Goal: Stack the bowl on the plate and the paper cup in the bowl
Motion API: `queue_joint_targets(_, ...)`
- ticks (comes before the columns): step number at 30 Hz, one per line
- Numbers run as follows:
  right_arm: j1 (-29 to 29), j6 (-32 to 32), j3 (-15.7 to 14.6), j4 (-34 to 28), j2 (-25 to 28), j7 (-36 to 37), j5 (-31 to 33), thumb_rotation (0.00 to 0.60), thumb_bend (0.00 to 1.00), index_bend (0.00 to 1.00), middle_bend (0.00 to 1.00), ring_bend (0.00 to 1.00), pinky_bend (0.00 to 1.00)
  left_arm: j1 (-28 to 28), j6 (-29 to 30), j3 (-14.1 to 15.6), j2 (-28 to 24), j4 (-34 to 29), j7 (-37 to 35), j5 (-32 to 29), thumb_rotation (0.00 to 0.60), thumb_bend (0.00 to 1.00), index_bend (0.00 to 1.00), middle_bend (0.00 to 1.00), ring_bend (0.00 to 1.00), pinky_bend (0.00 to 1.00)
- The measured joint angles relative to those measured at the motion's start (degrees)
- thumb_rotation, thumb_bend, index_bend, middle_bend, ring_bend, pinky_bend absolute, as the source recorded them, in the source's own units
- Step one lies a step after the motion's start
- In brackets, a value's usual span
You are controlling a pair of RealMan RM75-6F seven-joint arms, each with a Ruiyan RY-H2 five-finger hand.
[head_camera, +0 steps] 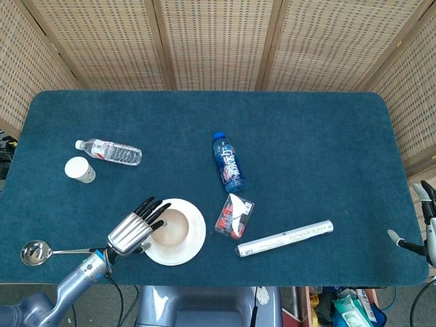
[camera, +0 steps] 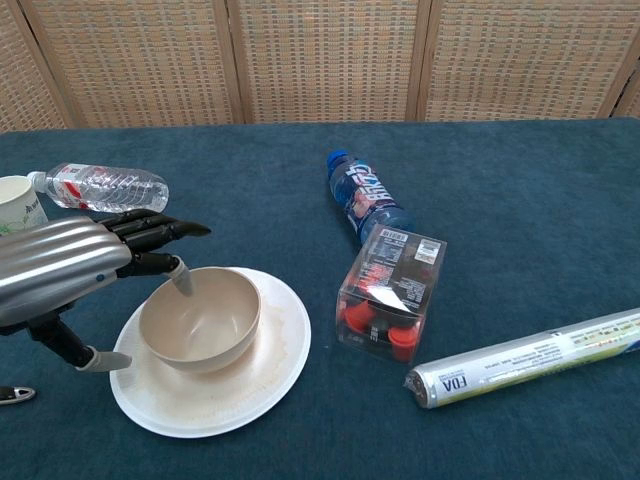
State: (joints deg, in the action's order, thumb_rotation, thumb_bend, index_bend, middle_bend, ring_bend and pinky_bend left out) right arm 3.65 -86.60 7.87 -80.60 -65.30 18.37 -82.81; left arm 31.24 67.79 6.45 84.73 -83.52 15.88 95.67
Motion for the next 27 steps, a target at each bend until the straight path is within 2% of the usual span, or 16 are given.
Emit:
queue_joint_targets(9,-0.01,-0.13,-0.09,-0.2,0.04,-0.23,-0.29,0.6,0.14,0.01,0.0,0.0,0.0,-1.8,5.21,-2.75,-5.79,-2.51,-2.22,-1.23,0.6,0.15,0.26,0.0,0.0,0.0)
queue_joint_targets(17,0.03,-0.04,-0.21,-0.52,0.09,-0.65,-0.43,0.6,0.14,0.01,0.0,0.0,0.0,-2.9,6.42,-8.06,-11.1,-2.61,-4.7,-8.85,0.6,0.15,0.32,0.0,0.0,0.0)
queue_joint_targets(21,0.07,0.0,-0.27,-0.65,0.1,-0.94,-0.54,0.6,0.14,0.01,0.0,0.0,0.0,-3.18,4.75,-10.39,-13.24,-0.33,-5.7,-14.25,0.6,0.16,0.34,0.0,0.0,0.0)
queue_joint_targets(27,0.16,0.14,-0.36,-0.84,0.06,-1.39,-0.62,0.6,0.14,0.01,0.0,0.0,0.0,-3.47,0.57,-13.05,-14.21,6.61,-7.48,-21.65,0.6,0.21,0.37,0.0,0.0,0.0)
